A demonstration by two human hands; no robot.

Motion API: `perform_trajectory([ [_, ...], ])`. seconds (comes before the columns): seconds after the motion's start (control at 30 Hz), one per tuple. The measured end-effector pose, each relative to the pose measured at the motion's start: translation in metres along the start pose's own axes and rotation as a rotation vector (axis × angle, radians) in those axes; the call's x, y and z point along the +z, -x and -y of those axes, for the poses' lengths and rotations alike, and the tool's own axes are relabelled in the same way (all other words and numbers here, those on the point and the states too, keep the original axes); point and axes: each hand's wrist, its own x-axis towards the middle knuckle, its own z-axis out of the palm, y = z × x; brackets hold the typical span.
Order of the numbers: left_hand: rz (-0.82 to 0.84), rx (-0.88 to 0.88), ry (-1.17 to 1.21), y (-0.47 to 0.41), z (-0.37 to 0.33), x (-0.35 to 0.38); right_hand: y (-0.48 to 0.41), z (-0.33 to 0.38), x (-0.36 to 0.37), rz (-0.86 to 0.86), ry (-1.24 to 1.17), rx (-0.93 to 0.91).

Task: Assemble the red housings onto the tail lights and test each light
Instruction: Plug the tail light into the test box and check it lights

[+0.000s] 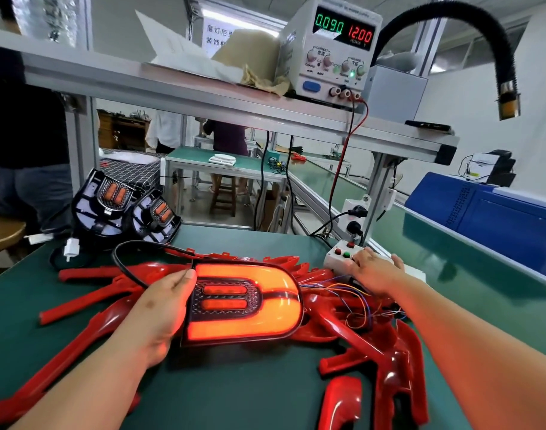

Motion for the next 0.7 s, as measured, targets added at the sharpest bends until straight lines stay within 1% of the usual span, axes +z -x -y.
perform_trajectory([
  [0.3, 0.018, -0.002, -0.035, -0.001, 0.001, -0.003, 0.005, 0.004, -0.004, 0.008, 0.063, -0.035],
  [0.4, 0.010, -0.007, -0.040, 0.000, 0.000, -0.003, 0.007, 0.003, -0.006, 0.018, 0.043, -0.033],
  [0.57, -0.015, -0.011, -0.057, 0.003, -0.003, 0.000, 0.015, 0.001, -0.011, -0.001, -0.121, -0.008],
  [0.7, -0.012, -0.018, -0.060, 0.007, -0.006, 0.003, 0.026, 0.001, -0.024, -0.158, -0.348, 0.060],
])
